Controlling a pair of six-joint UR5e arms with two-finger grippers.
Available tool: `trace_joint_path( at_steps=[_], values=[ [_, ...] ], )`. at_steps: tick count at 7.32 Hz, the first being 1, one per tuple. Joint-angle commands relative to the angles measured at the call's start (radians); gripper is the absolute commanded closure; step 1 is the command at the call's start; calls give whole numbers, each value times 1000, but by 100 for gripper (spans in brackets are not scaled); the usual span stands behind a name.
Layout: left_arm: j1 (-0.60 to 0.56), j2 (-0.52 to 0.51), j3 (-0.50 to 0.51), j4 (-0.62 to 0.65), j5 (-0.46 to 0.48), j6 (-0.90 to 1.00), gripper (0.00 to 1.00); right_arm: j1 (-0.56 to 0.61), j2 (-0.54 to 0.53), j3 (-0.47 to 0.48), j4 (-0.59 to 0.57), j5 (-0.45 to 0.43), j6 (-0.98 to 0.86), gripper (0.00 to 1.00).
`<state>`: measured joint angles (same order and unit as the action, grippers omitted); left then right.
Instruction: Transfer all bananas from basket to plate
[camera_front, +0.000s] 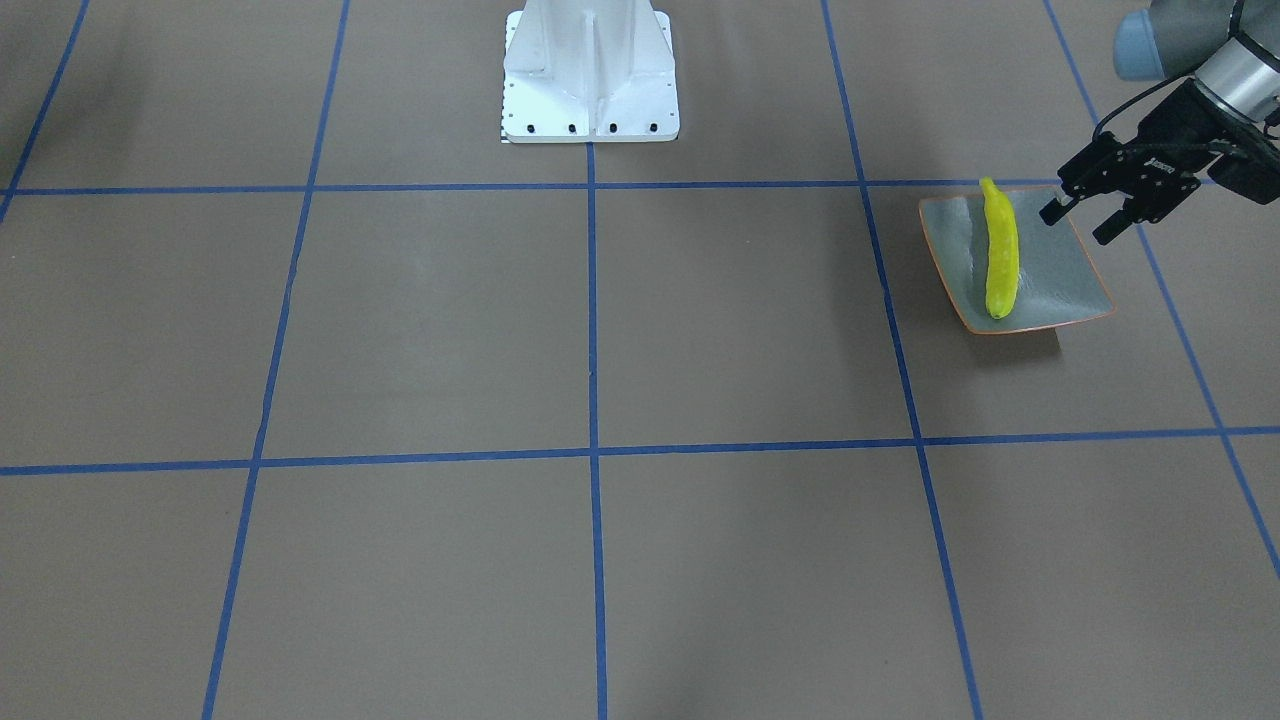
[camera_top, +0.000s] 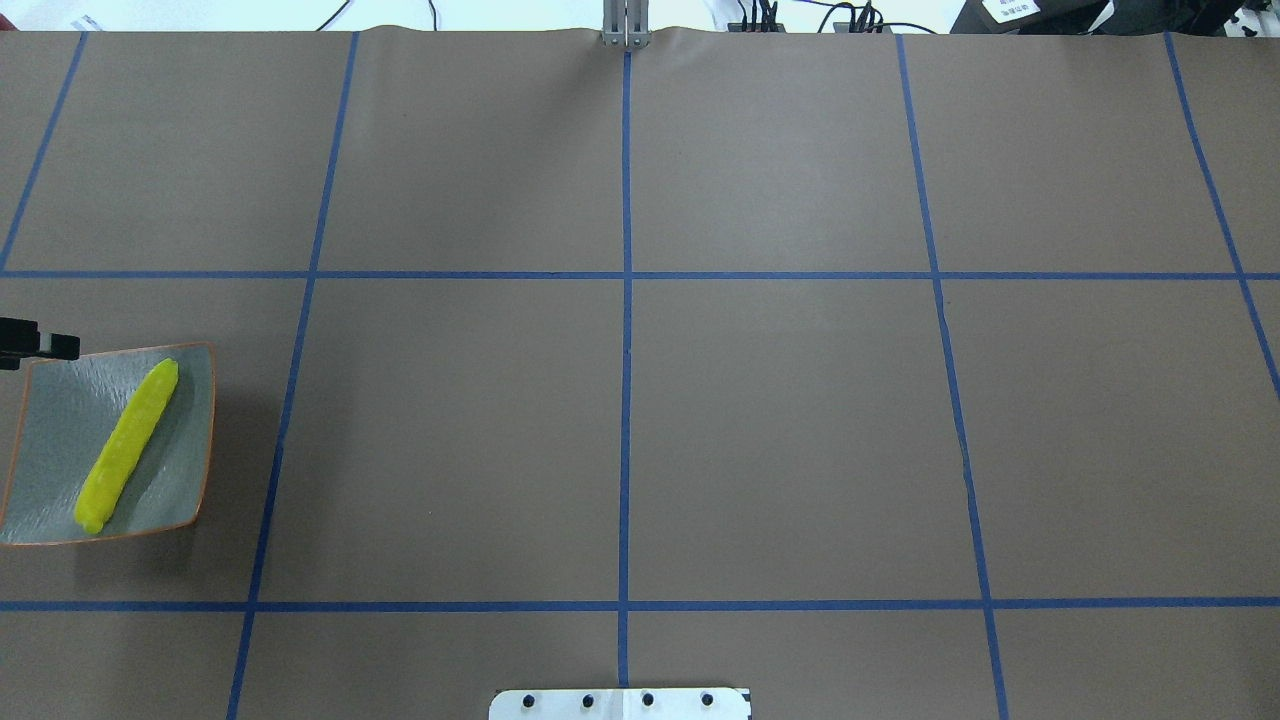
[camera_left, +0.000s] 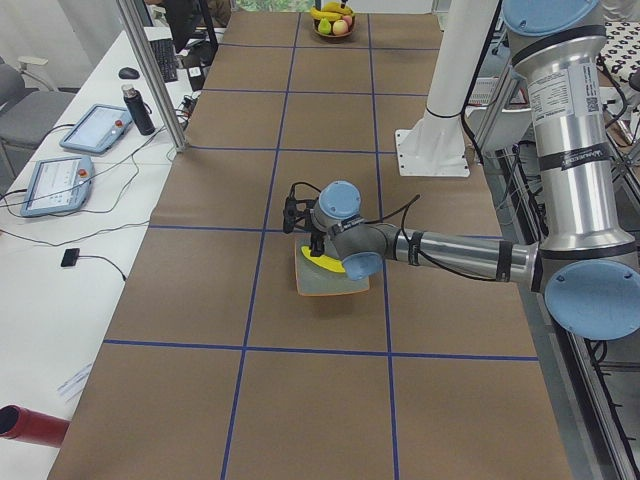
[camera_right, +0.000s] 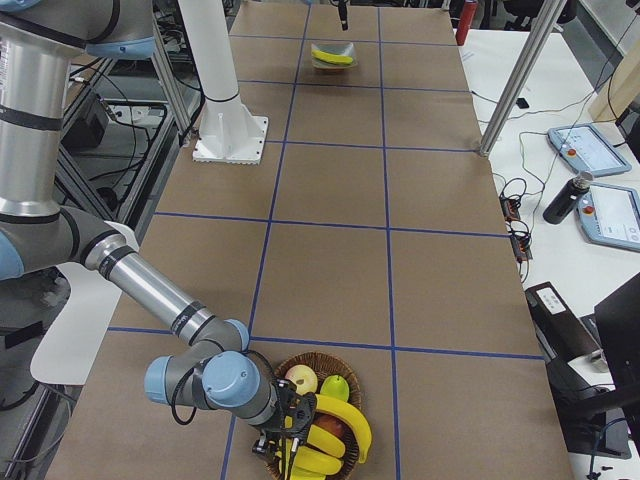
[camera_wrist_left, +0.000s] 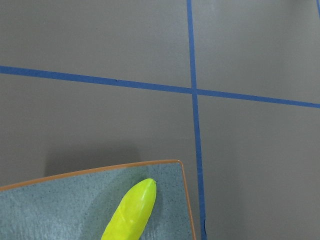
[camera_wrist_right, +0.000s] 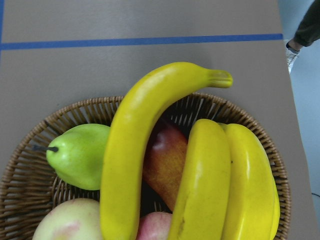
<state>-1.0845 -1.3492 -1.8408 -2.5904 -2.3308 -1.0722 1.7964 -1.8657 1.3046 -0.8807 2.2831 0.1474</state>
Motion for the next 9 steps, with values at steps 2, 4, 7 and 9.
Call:
trace_joint_path(
  at_steps=[2,4,7,9],
  values=[
    [0,-1,0,-1,2,0,0,-3,-4,-4,8,30,0,24],
    [0,-1,0,-1,2,0,0,-9,-4,-4,19,33,0,29],
    [0,-1,0,-1,2,0,0,-28,-3,-4,20,33,-2,49],
    [0,-2,0,-1,2,0,0,-32,0,-2,28,33,-9,100]
  ],
)
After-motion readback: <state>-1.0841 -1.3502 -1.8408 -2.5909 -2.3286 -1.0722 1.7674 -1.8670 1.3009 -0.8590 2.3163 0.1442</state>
